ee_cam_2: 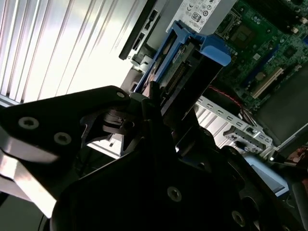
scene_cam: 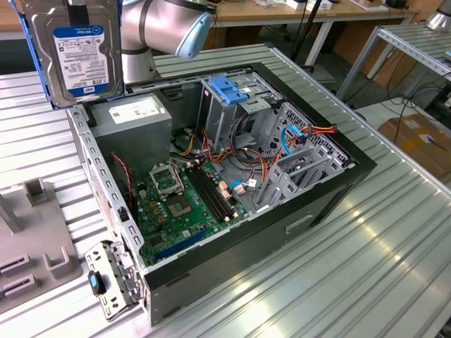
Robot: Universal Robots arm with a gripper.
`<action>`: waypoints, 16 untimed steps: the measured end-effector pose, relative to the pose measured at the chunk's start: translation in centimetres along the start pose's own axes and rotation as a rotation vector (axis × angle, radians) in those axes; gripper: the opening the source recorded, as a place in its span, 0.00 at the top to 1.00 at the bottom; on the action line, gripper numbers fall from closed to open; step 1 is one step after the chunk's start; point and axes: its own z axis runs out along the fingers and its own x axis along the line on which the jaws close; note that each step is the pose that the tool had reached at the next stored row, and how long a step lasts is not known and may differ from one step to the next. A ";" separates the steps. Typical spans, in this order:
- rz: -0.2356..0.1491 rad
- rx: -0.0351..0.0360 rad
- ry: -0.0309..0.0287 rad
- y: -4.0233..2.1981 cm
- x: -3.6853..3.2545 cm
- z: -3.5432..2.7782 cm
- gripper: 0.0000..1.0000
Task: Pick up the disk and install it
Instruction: 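Pick up the disk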
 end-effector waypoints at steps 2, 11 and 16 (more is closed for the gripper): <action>0.000 0.0000 0.0000 -0.64 0.01 -0.01 0.65; 0.000 0.0000 0.0000 -3.61 0.06 -0.06 0.65; 0.000 0.0000 0.0000 -4.74 0.09 -0.07 0.65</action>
